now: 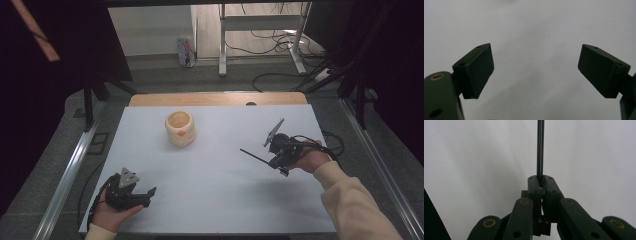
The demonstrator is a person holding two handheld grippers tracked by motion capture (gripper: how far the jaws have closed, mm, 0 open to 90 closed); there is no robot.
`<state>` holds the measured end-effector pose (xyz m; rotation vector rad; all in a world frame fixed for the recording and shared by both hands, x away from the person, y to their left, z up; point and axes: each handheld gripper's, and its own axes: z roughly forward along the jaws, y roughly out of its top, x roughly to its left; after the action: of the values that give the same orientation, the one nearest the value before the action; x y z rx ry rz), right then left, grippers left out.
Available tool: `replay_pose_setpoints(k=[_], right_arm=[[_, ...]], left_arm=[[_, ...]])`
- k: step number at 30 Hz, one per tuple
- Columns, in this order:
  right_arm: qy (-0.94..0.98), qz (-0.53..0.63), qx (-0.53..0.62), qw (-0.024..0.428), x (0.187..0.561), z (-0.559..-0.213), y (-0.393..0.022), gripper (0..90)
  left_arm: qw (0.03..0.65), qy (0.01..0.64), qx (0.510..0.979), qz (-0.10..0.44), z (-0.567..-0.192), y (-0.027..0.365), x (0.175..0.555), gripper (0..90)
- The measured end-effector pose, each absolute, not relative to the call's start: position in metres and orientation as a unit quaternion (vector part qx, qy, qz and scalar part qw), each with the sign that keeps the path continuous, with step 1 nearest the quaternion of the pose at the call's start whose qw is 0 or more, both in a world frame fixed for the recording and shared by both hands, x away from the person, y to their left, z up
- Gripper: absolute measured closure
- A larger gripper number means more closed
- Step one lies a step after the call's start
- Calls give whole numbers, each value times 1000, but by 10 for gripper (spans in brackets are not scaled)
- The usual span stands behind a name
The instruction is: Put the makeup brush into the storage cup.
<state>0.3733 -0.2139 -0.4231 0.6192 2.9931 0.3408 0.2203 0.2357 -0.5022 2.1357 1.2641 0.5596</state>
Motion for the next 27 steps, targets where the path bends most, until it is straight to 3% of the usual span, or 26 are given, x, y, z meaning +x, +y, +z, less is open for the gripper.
replay_pose_setpoints(k=[27], right_arm=[[982, 116, 148, 28, 369, -424, -182, 853]], left_arm=[[294, 474, 802, 211, -502, 236, 220, 145]])
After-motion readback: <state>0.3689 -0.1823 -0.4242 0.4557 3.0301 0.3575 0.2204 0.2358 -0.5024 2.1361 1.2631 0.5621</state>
